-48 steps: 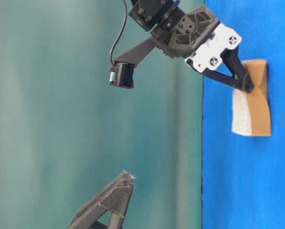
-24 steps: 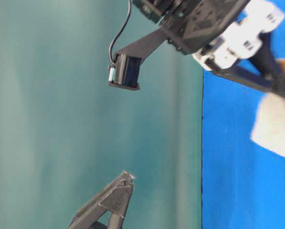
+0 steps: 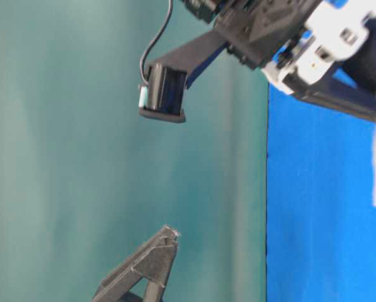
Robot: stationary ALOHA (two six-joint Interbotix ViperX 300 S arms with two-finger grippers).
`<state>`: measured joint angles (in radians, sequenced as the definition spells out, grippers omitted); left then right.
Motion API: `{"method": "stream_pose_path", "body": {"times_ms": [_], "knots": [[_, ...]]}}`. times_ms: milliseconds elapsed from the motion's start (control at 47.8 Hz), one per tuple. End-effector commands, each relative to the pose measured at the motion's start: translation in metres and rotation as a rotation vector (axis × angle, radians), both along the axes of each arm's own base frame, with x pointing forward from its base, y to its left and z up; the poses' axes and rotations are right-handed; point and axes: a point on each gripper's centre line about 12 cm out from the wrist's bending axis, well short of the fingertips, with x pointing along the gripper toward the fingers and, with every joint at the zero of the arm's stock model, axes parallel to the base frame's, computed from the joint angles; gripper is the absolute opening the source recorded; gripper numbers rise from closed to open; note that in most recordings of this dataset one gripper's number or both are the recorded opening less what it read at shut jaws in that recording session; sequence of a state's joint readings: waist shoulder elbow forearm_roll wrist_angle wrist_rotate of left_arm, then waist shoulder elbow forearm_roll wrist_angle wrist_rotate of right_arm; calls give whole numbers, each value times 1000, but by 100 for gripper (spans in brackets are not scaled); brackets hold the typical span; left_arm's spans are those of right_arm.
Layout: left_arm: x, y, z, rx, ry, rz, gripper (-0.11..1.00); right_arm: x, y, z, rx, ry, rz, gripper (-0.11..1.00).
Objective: Hand over the sponge with the left arm and wipe it with the right arm.
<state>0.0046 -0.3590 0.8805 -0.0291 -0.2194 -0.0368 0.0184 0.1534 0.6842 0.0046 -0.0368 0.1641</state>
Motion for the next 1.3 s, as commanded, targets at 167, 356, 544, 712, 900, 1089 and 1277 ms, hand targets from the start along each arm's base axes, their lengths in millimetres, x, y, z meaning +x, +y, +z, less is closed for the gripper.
{"method": "stream_pose_path", "body": {"times_ms": [167, 356, 544, 712, 900, 1089, 1277], "knots": [[2, -5, 7, 3, -23, -17, 77, -5, -64, 8, -31, -9, -133, 20], [2, -5, 7, 3, -23, -16, 77, -5, -60, 8, -39, -5, -115, 20], [2, -5, 7, 10, -23, -19, 77, -5, -53, 7, -27, 0, -109, 20], [1, -5, 7, 10, -21, -19, 77, -4, -53, 8, -24, -3, -112, 19], [2, -6, 7, 10, -21, -20, 77, -4, -52, 8, -21, -4, -112, 19], [1, -6, 6, 11, -20, -21, 77, -3, -47, 9, -19, 5, -103, 31], [1, -6, 6, 11, -20, -21, 77, -5, -43, 13, -19, 21, -93, 74]]}}
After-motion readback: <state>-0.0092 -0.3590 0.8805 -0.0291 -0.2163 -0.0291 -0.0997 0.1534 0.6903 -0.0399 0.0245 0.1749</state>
